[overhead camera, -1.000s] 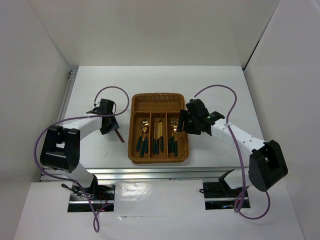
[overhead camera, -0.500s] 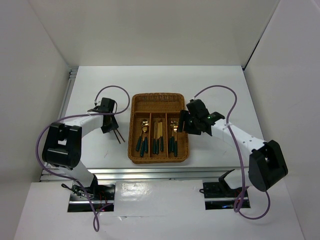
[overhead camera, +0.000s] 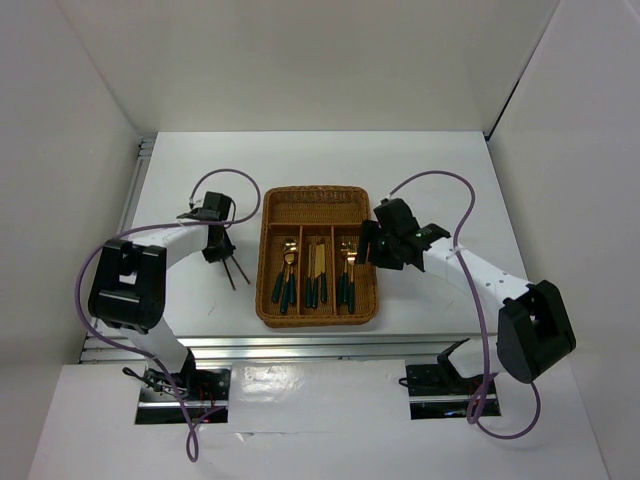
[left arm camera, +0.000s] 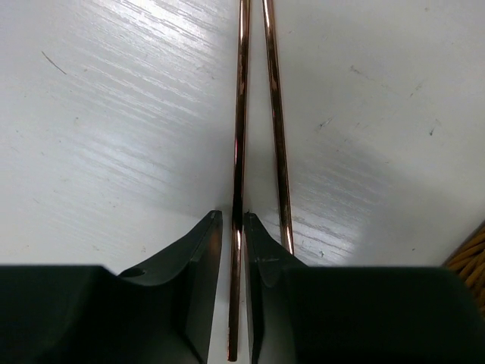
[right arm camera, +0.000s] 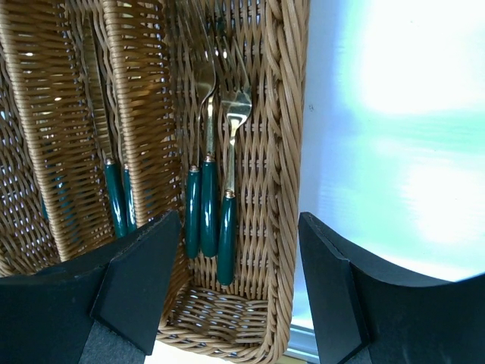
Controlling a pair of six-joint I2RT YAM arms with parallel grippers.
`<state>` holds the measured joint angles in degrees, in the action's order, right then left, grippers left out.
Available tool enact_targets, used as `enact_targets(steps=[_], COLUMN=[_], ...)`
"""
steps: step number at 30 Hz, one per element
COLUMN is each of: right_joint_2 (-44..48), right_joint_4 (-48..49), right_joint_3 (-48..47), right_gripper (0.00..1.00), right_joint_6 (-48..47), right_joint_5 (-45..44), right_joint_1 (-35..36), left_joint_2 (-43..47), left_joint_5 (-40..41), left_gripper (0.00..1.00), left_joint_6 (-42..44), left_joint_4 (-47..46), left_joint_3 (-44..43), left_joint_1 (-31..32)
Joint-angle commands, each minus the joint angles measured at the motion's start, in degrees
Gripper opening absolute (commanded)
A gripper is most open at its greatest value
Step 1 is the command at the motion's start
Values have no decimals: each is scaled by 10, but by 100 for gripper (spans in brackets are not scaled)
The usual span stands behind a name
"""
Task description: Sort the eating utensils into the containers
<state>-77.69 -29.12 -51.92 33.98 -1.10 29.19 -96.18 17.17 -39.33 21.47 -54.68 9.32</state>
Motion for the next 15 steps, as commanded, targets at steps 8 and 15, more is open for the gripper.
enact_targets(steps=[8,15], right_joint_2=[20,20], right_joint_4=[22,22], right_joint_3=[8,8], right_gripper=[72,72], right_joint_6=[-6,-12], right_joint_5=[-7,-7], right_joint_1=[-5,-11], left_joint_2=[-33,26], left_joint_5=[-18,-13], left_gripper=[26,23], left_joint_6=[-7,-14], left_joint_4=[4,4], left_joint_3=[8,19], left_joint_1=[2,2])
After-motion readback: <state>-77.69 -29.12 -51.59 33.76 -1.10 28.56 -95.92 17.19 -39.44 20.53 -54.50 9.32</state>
